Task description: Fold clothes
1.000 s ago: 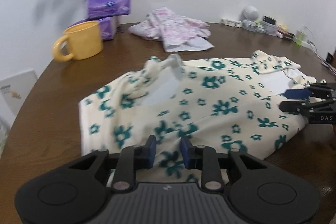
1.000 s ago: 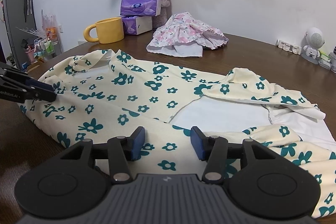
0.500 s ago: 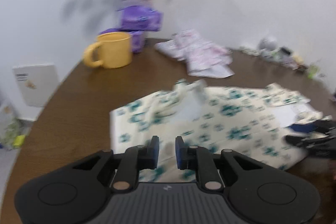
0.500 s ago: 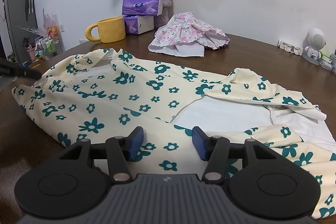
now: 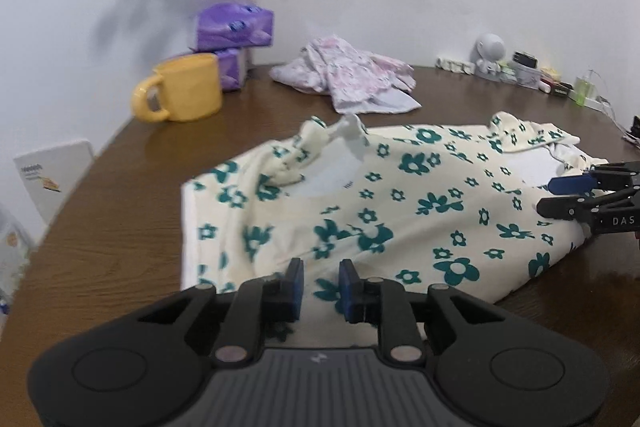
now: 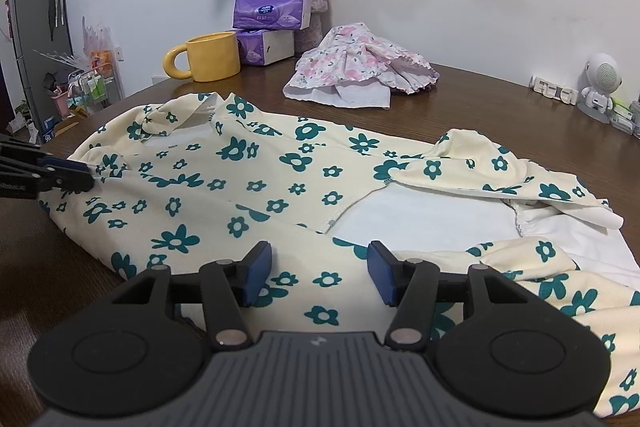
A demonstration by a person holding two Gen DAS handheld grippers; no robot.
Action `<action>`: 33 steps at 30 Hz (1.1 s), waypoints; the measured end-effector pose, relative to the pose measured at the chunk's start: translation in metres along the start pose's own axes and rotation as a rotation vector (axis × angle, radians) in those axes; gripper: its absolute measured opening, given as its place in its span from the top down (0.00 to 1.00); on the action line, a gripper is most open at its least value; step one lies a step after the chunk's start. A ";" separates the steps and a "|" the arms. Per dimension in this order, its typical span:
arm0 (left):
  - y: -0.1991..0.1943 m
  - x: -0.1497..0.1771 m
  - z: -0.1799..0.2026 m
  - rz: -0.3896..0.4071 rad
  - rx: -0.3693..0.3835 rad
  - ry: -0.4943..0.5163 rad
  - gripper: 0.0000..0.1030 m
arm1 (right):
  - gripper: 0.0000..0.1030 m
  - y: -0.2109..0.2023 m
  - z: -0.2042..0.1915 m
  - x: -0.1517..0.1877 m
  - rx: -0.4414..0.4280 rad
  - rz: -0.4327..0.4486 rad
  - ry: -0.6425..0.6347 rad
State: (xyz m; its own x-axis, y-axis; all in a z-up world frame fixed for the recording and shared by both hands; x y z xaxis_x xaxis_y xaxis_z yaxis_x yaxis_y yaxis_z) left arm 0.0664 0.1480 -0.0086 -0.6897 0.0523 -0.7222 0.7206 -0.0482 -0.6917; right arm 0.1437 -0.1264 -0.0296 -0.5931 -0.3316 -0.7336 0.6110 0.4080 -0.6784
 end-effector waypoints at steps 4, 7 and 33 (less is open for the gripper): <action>-0.020 0.003 0.000 0.020 0.019 -0.034 0.82 | 0.48 0.000 0.000 0.000 0.001 0.000 -0.001; -0.016 0.013 -0.005 -0.014 -0.030 -0.045 0.86 | 0.48 0.000 0.000 0.000 0.002 0.000 -0.002; 0.017 -0.007 0.097 0.002 0.185 0.008 0.77 | 0.61 -0.011 -0.077 -0.004 -0.119 0.014 -0.201</action>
State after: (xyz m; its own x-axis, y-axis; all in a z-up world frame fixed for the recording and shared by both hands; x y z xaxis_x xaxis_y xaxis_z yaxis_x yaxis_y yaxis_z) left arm 0.0767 0.0506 -0.0157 -0.6875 0.0602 -0.7237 0.6957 -0.2312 -0.6801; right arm 0.0982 -0.0640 -0.0163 -0.4612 -0.4832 -0.7441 0.5456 0.5070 -0.6674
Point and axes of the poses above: each gripper's, at about its wrist camera, not at the fingertips, and y roughly the way its jaws point, z to its right, x to its underside, the point moved 7 cm from there along y, roughly the way its jaws point, and after that the axes turned 6 degrees about -z, right-handed, at the moved point
